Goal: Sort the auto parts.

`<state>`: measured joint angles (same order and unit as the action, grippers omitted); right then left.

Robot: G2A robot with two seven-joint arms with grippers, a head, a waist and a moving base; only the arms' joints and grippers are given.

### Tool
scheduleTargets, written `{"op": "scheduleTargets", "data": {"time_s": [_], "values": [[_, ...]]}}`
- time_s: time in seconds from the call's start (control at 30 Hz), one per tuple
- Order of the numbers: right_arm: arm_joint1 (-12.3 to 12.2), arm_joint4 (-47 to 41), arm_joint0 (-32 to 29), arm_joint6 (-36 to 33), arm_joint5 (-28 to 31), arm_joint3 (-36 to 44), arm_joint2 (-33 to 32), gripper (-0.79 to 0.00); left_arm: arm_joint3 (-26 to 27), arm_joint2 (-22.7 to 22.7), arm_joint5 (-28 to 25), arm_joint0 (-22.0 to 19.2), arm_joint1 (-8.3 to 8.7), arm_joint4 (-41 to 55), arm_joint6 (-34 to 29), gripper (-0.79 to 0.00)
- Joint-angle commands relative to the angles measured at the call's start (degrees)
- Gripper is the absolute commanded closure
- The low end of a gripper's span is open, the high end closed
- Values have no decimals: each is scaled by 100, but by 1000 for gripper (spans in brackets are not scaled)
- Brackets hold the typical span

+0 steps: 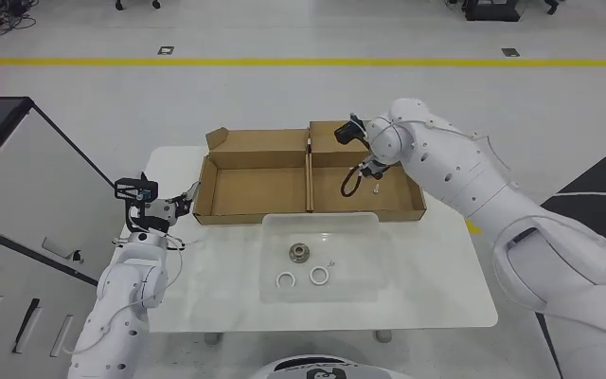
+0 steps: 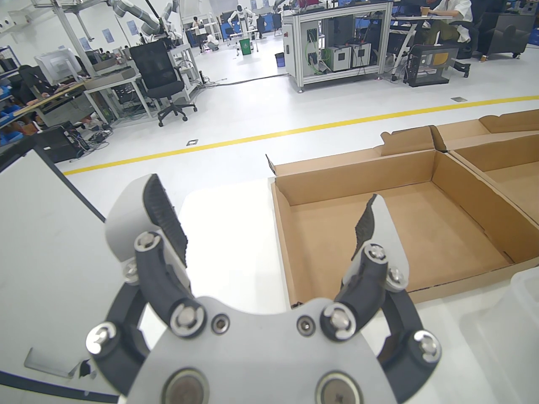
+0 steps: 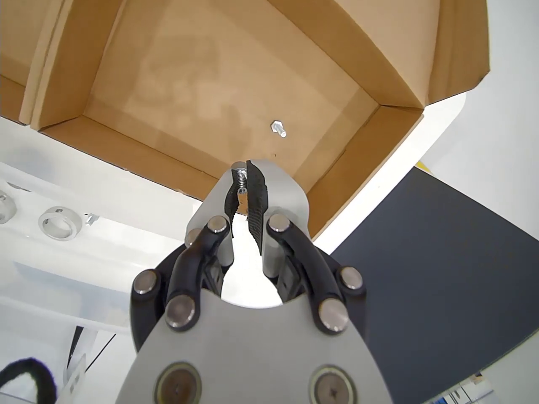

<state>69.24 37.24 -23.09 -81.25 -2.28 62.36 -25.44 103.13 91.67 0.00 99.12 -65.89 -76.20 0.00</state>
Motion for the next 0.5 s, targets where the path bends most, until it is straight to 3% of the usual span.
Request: {"op": "scheduleTargets", "data": {"time_s": [0.0,0.33,0.47], "values": [[3,-16,8,-9,11,1,-7,0,0,0,0,0,0,0,0,-785],[1,19,-5,34,-4,-9,-4,0,0,0,0,0,0,0,0,-785],[24,354,-162,275,-293,-126,49,0,0,0,0,0,0,0,0,-785]]}}
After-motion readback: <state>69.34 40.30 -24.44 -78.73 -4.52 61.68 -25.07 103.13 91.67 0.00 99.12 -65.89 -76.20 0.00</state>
